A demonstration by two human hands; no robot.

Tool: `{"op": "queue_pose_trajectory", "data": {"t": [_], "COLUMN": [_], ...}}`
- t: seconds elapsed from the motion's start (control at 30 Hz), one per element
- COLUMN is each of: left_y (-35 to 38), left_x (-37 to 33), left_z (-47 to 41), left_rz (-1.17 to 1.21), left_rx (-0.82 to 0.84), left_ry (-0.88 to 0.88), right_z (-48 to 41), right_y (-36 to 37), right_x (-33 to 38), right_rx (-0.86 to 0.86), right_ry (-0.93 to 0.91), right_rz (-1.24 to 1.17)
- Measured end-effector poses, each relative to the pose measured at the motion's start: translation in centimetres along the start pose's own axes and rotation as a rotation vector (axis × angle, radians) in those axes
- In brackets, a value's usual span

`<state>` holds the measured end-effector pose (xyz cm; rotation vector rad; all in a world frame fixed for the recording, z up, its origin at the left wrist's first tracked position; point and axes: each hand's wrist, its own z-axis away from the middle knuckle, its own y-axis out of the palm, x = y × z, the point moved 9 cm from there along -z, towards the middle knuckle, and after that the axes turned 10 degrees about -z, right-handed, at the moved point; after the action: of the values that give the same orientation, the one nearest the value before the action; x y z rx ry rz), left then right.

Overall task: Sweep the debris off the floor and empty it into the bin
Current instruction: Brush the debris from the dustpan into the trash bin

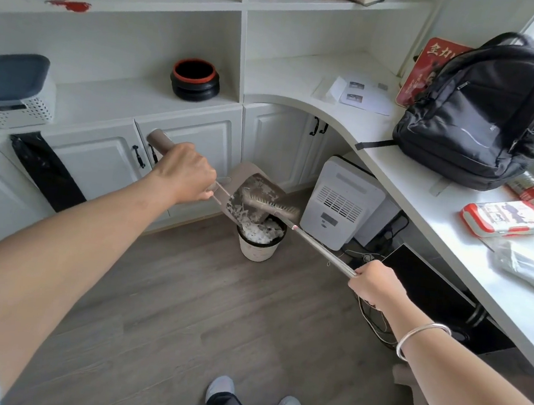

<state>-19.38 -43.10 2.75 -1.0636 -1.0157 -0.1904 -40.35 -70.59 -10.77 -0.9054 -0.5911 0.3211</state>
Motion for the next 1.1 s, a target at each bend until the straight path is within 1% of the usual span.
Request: {"op": "queue_pose_trajectory", "data": {"t": [0.23,0.4,0.53,0.63,0.73,0.8,0.93,1.0,1.1], "left_y": [-0.5,-0.8,-0.6,-0.3,-0.4,-0.4,-0.3,-0.1,0.2], "left_x": [-0.2,0.1,0.4,-0.1,-0.3,-0.4,-0.9,-0.9,-0.7], "left_z": [0.3,0.2,0.1,0.0,-0.4,-0.7,-1.3,-1.4,-1.6], "left_rz": [-0.037,-0.067,-0.079,-0.065,-0.059,-0.053,-0.05,-0.034,-0.025], "left_rx": [-0.061,-0.103,-0.103,-0.08,-0.077,-0.074,-0.067,-0.05,-0.04], "left_ry": [0.051,0.084,0.068,0.067,0.068,0.065,0.078,0.077,0.068], "right_z": [-0.3,-0.5,-0.5,-0.4,-0.5,-0.5,-0.8,-1.2,-1.5], "right_y": [1.4,2.4,2.4,1.6,0.9,0.6,0.2,-0.1,-0.8], "right_x": [2.7,3.0,2.6,2.3,2.1,1.7,-0.6,-1.9,-2.8], "right_rx": [-0.005,0.033,0.001,-0.039,-0.029,0.0,0.067,0.08,0.071], "right_ry": [-0.067,-0.031,0.007,-0.004,-0.017,-0.003,0.081,0.112,0.111], "right_rz": [0.002,0.006,0.05,0.132,0.148,0.114,-0.033,-0.08,-0.13]}}
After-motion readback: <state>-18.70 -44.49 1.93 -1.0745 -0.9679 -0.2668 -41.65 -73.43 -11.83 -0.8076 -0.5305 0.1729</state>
